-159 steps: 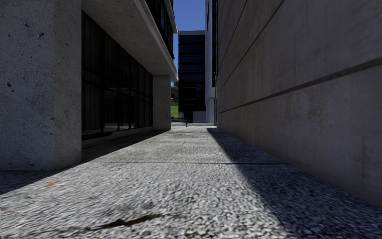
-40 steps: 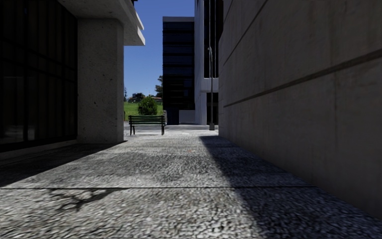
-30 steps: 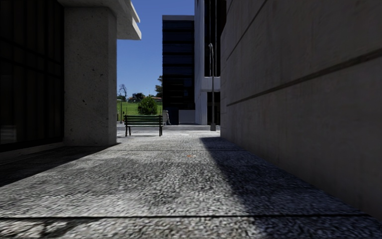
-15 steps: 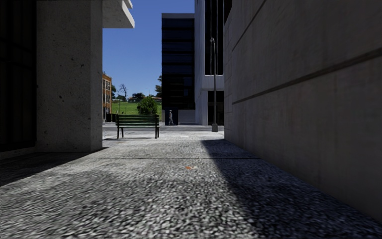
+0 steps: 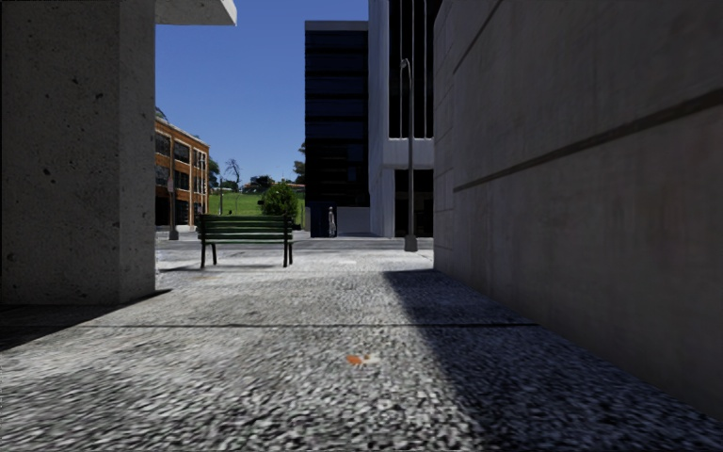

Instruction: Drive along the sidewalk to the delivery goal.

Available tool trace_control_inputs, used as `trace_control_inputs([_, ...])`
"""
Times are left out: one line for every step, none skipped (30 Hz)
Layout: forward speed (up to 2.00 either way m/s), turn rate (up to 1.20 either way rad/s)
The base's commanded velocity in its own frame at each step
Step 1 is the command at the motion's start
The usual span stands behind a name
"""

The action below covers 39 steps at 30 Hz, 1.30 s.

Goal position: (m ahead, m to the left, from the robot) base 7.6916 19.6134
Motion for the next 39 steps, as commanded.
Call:
trace_control_inputs([2.0,0.0])
trace_control_inputs([2.0,0.0])
trace_control_inputs([2.0,0.0])
trace_control_inputs([2.0,0.0])
trace_control_inputs([2.0,0.0])
trace_control_inputs([2.0,0.0])
trace_control_inputs([2.0,0.0])
trace_control_inputs([2.0,0.0])
trace_control_inputs([2.0,0.0])
trace_control_inputs([2.0,0.0])
trace_control_inputs([2.0,0.0])
trace_control_inputs([2.0,0.0])
trace_control_inputs([2.0,0.0])
trace_control_inputs([2.0,0.0])
trace_control_inputs([2.0,0.0])
trace_control_inputs([2.0,0.0])
trace_control_inputs([2.0,0.0])
trace_control_inputs([2.0,0.0])
trace_control_inputs([2.0,0.0])
trace_control_inputs([2.0,0.0])
trace_control_inputs([2.0,0.0])
trace_control_inputs([2.0,0.0])
trace_control_inputs([2.0,0.0])
trace_control_inputs([2.0,0.0])
trace_control_inputs([2.0,0.0])
trace_control_inputs([2.0,0.0])
trace_control_inputs([2.0,0.0])
trace_control_inputs([2.0,0.0])
trace_control_inputs([2.0,0.0])
trace_control_inputs([2.0,0.0])
trace_control_inputs([2.0,0.52])
trace_control_inputs([2.0,0.52])
trace_control_inputs([2.0,0.69])
trace_control_inputs([2.0,0.73])
trace_control_inputs([2.0,0.74])
trace_control_inputs([2.0,0.74])
trace_control_inputs([2.0,0.77])
trace_control_inputs([2.0,0.79])
trace_control_inputs([2.0,0.79])
